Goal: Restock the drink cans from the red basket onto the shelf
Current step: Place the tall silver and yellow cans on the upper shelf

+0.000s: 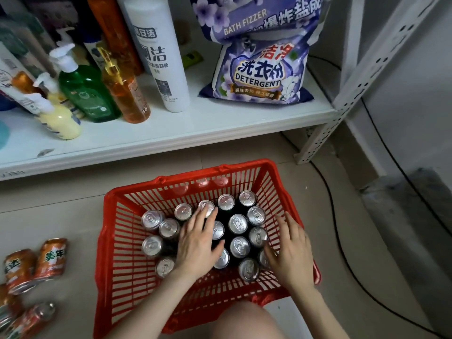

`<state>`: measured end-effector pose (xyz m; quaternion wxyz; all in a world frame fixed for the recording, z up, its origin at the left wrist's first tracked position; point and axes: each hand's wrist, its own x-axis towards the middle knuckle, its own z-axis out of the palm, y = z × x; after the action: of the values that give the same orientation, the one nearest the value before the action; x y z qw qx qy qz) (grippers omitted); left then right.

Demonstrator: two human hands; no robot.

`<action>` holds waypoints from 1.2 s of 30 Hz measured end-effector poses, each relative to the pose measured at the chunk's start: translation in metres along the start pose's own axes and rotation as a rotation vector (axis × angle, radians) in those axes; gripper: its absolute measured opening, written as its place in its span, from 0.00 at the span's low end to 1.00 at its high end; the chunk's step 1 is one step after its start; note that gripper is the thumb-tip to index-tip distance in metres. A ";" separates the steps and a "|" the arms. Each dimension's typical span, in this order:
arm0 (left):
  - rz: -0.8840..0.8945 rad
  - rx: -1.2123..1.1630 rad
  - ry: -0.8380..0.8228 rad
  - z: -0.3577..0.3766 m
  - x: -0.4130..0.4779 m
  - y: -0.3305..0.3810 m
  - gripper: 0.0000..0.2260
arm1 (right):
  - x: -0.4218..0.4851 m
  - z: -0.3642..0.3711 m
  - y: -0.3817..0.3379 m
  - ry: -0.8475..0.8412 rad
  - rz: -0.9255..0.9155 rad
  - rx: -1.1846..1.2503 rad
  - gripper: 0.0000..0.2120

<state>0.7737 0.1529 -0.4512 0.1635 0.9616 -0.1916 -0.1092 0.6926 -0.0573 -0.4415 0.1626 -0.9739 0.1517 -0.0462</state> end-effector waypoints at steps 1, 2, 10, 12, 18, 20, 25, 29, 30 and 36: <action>0.003 -0.004 -0.017 0.005 0.004 0.003 0.36 | 0.004 0.003 0.000 -0.001 -0.014 0.009 0.30; 0.005 -0.011 -0.033 0.010 0.007 0.005 0.36 | 0.007 0.006 0.001 -0.006 -0.027 0.014 0.31; 0.025 0.005 -0.083 0.042 0.036 0.014 0.36 | 0.036 0.037 -0.003 -0.121 -0.052 0.066 0.32; 0.024 0.010 -0.082 0.050 0.043 0.016 0.36 | 0.045 0.045 -0.001 -0.166 -0.048 0.105 0.31; 0.018 0.013 -0.111 0.065 0.055 0.017 0.34 | 0.069 0.058 0.003 -0.226 -0.039 0.162 0.32; 0.014 0.022 -0.100 0.066 0.058 0.015 0.32 | 0.071 0.062 0.004 -0.255 -0.035 0.160 0.31; -0.012 0.030 -0.064 0.067 0.064 0.008 0.29 | 0.076 0.068 0.005 -0.322 0.044 0.212 0.28; -0.013 0.006 -0.093 0.072 0.068 0.008 0.32 | 0.086 0.074 0.003 -0.358 0.145 0.285 0.29; -0.015 -0.003 -0.088 0.073 0.069 0.009 0.32 | 0.088 0.076 0.002 -0.368 0.161 0.285 0.29; -0.005 -0.044 -0.055 0.073 0.073 0.015 0.30 | 0.090 0.081 -0.001 -0.368 0.238 0.299 0.28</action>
<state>0.8143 0.0902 -0.5240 0.1789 0.9548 -0.1913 -0.1402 0.7897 -0.0601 -0.5139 0.3340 -0.9063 0.2245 0.1293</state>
